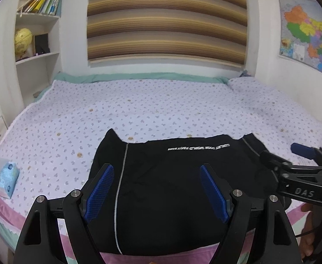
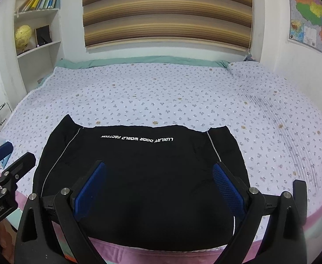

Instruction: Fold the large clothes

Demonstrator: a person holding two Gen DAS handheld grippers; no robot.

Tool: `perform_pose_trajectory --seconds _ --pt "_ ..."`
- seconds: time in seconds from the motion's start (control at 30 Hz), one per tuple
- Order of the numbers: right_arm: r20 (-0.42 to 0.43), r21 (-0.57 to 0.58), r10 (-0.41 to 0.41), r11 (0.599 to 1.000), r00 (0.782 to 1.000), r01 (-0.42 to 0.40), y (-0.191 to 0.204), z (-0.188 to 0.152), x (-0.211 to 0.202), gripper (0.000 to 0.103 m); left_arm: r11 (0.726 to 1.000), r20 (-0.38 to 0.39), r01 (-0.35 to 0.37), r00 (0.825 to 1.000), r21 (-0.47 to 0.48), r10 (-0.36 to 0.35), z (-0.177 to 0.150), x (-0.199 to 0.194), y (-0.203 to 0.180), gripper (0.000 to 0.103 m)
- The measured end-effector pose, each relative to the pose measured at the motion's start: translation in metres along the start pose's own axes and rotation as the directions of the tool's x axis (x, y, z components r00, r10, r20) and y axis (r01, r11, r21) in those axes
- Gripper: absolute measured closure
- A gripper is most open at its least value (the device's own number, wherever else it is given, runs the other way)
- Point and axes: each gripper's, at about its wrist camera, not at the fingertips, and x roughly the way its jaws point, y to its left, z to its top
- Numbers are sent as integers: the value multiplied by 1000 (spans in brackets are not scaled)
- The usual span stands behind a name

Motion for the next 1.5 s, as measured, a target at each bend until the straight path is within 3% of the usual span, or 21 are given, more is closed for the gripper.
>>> perform_pose_trajectory --seconds 1.5 --pt "-39 -13 12 1000 999 -12 -1 -9 5 5 999 -41 5 999 43 -4 -8 7 -12 22"
